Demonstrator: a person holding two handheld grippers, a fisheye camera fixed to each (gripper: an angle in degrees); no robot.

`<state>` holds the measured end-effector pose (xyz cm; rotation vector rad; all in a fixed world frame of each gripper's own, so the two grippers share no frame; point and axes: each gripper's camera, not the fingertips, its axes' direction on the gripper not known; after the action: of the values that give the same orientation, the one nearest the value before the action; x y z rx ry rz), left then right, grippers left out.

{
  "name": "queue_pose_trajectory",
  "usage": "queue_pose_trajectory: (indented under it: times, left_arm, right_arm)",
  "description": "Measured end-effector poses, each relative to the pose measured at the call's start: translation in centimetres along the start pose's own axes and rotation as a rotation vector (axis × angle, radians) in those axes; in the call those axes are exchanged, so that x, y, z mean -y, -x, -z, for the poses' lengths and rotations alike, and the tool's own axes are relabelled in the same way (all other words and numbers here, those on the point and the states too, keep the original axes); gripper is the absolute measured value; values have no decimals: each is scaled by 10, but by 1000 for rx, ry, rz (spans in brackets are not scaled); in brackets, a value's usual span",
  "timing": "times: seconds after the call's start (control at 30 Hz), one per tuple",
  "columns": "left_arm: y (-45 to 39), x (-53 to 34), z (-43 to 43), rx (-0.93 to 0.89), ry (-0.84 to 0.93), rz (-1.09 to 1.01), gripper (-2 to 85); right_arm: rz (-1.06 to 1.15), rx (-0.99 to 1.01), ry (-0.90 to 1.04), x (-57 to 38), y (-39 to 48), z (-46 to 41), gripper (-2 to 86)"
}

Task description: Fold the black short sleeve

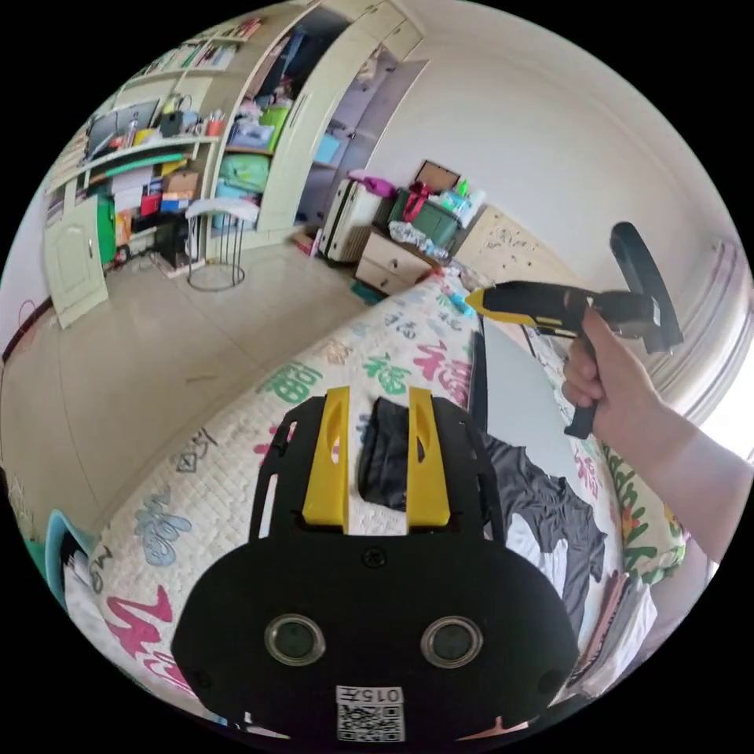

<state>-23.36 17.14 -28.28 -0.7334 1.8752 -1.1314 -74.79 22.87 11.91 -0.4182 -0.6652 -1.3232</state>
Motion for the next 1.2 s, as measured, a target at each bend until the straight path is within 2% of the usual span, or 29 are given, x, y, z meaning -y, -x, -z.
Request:
queue_pose_trajectory:
  times: [0.1,0.17,0.23,0.3,0.37,0.4,0.47,0.5,0.6,0.67,0.7,0.77,0.87,0.97,1.1,1.2]
  left_arm:
    - [-20,37,56,2,-176,-153,106]
    - [-43,55,92,55,-354,-329,89]
    - [-52,65,103,68,-444,-431,75]
    - [-49,92,102,-58,-384,-433,63]
    - [-47,132,99,-261,-241,-413,54]
    - [-49,140,99,-288,-210,-404,52]
    - [-61,156,103,-310,-123,-410,82]
    - [-64,158,103,-310,-87,-408,93]
    - [-71,149,108,-401,164,-404,111]
    - [-73,124,128,-403,348,-416,118]
    - [-73,117,134,-394,394,-422,119]
    - [-70,91,161,-366,597,-427,121]
    - [-62,73,195,-330,812,-383,121]
    - [-61,75,222,-274,931,-360,125]
    - [-65,98,246,-212,974,-307,117]
    - [-70,120,257,-177,1012,-254,102]
  right_arm:
    - [12,-286,-227,-51,25,69,72]
    - [-43,-518,-464,-103,36,114,88]
    - [-72,-634,-556,-135,38,141,92]
    - [-118,-677,-435,-151,28,158,82]
    - [-180,-667,-177,-174,5,171,66]
    - [-176,-639,-119,-183,-1,172,61]
    - [-204,-499,118,-225,-24,178,65]
    - [-227,-476,171,-238,-29,181,70]
    - [-382,-422,387,-313,-55,201,89]
    - [-549,-388,553,-382,-75,222,105]
    - [-600,-373,585,-400,-80,229,109]
    - [-799,-314,689,-472,-97,256,116]
    - [-964,-275,813,-550,-109,284,126]
    - [-1076,-191,864,-603,-119,305,133]
    - [-1106,-89,871,-645,-127,325,132]
    - [-1190,74,742,-668,-139,357,99]
